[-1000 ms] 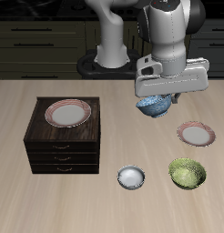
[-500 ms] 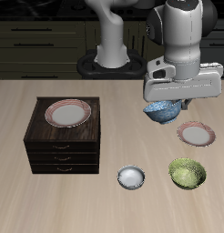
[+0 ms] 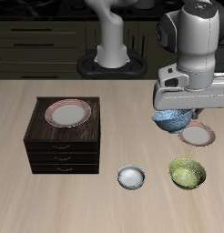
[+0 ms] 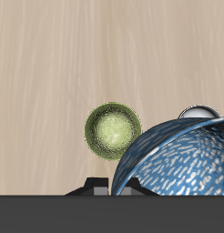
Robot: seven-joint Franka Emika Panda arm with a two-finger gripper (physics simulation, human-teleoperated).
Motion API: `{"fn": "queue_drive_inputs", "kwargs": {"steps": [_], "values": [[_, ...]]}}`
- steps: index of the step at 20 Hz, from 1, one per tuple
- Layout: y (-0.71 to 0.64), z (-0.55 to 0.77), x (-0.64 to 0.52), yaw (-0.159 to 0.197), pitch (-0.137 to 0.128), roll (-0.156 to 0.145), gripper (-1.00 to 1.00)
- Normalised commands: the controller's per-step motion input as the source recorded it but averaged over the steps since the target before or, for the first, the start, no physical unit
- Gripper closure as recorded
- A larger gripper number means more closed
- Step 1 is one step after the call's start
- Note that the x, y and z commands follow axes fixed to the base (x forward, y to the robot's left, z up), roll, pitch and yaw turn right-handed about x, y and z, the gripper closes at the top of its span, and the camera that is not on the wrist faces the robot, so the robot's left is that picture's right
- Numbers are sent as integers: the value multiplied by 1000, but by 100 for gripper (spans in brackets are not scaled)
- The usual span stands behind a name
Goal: Stack the blue bowl on the green bowl
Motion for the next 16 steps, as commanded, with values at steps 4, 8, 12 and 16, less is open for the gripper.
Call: {"fn": "queue_drive_inputs", "kwargs": {"steps": [4, 8, 12, 16], "values": [[-3, -149, 133, -12, 37, -23, 100], [23, -153, 85, -5, 20, -4, 100], [126, -289, 96, 16, 41, -7, 100], [235, -422, 71, 13, 68, 5, 100]]}}
